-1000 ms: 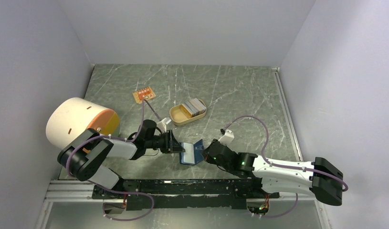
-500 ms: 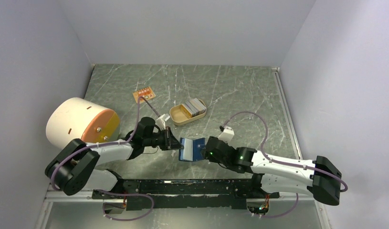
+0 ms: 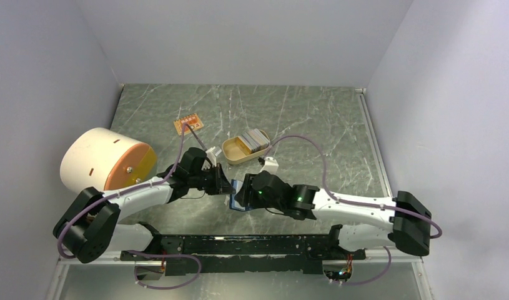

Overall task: Put the credit cards into the card holder
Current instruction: Open the card holder at the center of the board.

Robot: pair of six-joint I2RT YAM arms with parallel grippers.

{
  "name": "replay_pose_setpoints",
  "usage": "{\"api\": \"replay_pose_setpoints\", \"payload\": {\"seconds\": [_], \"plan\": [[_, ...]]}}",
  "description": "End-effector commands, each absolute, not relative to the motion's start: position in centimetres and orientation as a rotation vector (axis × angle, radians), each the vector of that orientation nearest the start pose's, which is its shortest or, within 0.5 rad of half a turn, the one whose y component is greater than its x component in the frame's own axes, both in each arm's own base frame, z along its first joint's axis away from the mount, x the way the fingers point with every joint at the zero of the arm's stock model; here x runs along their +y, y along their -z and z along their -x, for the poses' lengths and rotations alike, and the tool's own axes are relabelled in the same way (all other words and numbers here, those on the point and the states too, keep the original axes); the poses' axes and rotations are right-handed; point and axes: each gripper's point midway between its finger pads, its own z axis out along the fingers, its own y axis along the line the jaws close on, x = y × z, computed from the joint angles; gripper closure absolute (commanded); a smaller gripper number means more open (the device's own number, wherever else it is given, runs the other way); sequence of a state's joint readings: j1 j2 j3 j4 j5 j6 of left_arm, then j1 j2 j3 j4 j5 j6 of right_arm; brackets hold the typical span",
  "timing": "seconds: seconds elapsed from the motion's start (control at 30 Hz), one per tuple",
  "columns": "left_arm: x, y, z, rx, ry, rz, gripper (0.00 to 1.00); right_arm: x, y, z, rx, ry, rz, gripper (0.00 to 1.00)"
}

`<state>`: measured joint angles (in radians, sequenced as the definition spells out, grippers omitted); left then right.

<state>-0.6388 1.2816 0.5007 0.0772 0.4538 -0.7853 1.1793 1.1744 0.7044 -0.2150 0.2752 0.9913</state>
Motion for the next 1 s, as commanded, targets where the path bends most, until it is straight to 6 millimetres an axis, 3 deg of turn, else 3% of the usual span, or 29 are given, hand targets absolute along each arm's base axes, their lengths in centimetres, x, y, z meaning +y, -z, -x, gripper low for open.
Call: {"api": "replay_pose_setpoints", "payload": {"seconds": [0.0,0.2,0.43,0.57,0.7,0.97], "plan": [[-27.1,-8.7,-18.3,2.478,1.249,-0.092,0.91,32.7,-10.5,-14.7,2.357,-0.849,0.138,0.42],[-27.4,-8.6,-17.7,2.48,1.297,-0.108,0.91,32.2,-7.6,-15.1,2.396,-0.796,0.139,0.37],[-27.3,-8.8,-17.5,2.48,1.301,-0.116,0.91,31.1,-5.4,-15.7,2.42,-0.741,0.102,0.41],[-27.4,-8.9,-17.0,2.476,1.334,-0.128,0.91,31.2,-5.0,-15.7,2.424,-0.798,0.082,0.41],[-27.1,-8.3,-17.1,2.498,1.3,-0.117,0.91,30.4,-4.4,-15.9,2.442,-0.744,0.068,0.41],[-26.5,-7.8,-17.6,2.528,1.205,-0.115,0.88,25.3,-2.8,-16.0,2.496,-0.437,0.036,0.41]]}}
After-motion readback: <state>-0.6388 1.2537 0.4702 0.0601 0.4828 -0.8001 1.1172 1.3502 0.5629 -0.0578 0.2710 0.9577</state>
